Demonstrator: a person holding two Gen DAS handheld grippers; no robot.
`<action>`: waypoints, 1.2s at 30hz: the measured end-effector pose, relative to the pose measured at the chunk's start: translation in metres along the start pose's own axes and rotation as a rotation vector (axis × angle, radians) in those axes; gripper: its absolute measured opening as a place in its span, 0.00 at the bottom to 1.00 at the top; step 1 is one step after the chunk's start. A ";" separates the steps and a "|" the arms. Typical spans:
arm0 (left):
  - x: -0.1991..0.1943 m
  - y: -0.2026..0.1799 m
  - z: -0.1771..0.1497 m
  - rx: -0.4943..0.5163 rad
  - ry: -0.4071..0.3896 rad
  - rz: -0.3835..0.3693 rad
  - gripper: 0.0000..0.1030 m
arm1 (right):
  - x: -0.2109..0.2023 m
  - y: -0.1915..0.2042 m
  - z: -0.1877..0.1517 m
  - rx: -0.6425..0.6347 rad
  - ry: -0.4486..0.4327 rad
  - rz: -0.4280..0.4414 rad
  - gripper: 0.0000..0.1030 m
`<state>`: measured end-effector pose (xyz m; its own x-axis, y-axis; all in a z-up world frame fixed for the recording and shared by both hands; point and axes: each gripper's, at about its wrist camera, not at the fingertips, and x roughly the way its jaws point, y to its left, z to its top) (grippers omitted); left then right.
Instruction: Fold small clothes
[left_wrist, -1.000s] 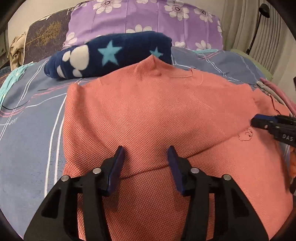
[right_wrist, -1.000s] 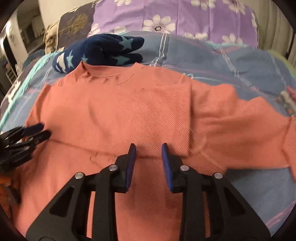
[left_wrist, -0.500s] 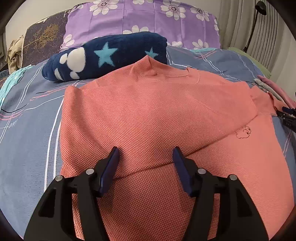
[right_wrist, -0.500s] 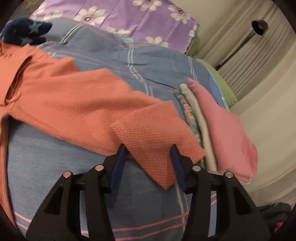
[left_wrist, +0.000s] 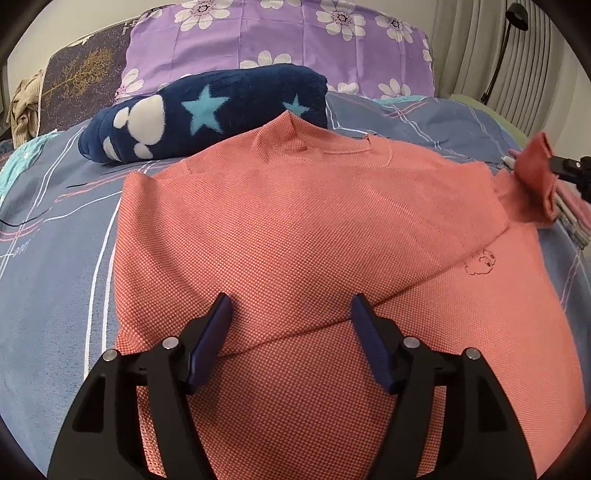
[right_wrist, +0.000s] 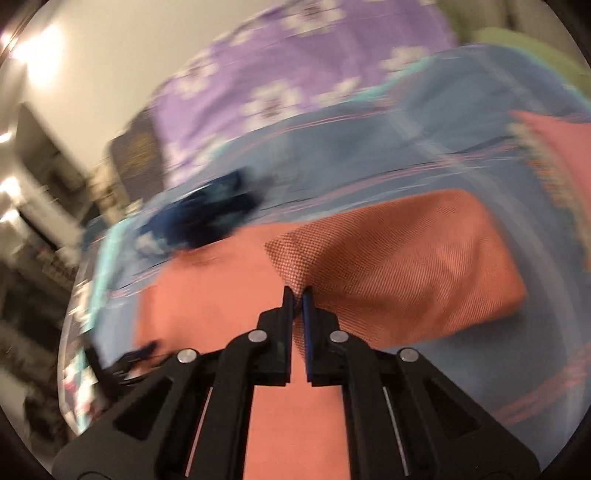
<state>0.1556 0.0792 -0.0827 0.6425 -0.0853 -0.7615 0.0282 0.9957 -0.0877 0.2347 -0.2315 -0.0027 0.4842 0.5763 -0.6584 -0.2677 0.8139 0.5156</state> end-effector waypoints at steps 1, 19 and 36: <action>-0.002 0.002 0.000 -0.009 -0.006 -0.016 0.66 | 0.012 0.017 -0.006 -0.028 0.026 0.027 0.05; 0.018 -0.083 0.031 0.040 0.107 -0.407 0.58 | 0.035 0.017 -0.084 -0.434 -0.043 -0.353 0.66; -0.003 -0.120 0.065 0.165 0.006 -0.339 0.03 | 0.050 -0.012 -0.110 -0.415 0.110 -0.273 0.98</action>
<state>0.2002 -0.0376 -0.0276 0.5712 -0.4106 -0.7107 0.3618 0.9032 -0.2310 0.1707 -0.2045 -0.1025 0.4982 0.3242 -0.8042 -0.4628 0.8837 0.0695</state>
